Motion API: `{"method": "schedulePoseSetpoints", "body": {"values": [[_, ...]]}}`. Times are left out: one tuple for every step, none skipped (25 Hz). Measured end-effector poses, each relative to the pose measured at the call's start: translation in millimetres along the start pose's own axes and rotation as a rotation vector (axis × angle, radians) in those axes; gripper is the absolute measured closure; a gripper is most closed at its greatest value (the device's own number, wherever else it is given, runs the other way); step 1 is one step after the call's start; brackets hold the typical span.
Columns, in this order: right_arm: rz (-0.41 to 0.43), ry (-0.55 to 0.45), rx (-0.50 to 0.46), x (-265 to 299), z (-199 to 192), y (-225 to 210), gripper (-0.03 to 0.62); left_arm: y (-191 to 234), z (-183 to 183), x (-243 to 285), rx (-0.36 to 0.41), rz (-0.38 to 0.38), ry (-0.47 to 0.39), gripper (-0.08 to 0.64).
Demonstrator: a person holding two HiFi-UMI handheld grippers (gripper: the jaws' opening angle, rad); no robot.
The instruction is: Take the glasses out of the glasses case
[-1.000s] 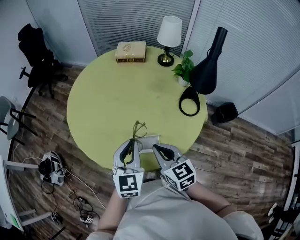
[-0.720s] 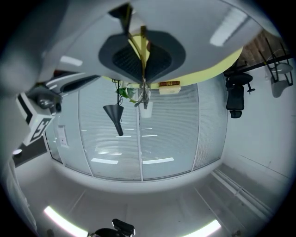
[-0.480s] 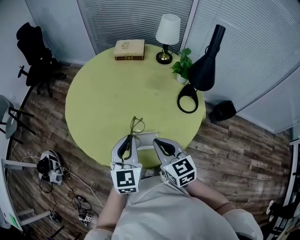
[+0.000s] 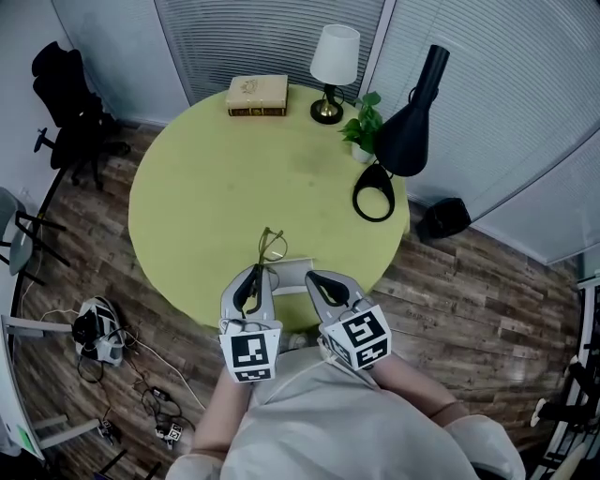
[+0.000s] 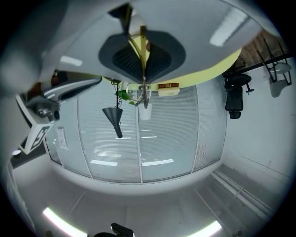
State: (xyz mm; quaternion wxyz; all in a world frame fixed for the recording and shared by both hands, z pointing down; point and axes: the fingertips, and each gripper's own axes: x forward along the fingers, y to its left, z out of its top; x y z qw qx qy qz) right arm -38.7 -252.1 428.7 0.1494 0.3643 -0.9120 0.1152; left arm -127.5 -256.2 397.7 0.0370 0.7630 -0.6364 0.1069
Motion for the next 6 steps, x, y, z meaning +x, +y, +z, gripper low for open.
{"method": "schedulePoseSetpoints", "body": {"values": [[-0.001,-0.002,0.001,-0.2,0.1,-0.5,0.592,0.0,-0.5,0.1,0.0,0.001,0.001,0.54],[-0.002,-0.003,0.002,-0.2,0.0,-0.8,0.592,0.1,-1.1,0.2,0.001,0.002,0.001,0.54],[-0.003,-0.004,0.002,-0.3,-0.3,-1.1,0.592,0.3,-1.7,0.2,0.001,0.003,0.002,0.54],[-0.003,-0.004,0.003,-0.3,-0.8,-1.1,0.592,0.6,-2.3,-0.1,0.002,0.004,0.003,0.54],[-0.003,-0.004,0.003,-0.4,-1.3,-0.9,0.592,0.9,-2.9,-0.5,0.002,0.005,0.004,0.54],[-0.004,-0.004,0.004,-0.4,-1.8,-0.8,0.592,1.3,-3.5,-0.9,0.002,0.006,0.004,0.54]]}}
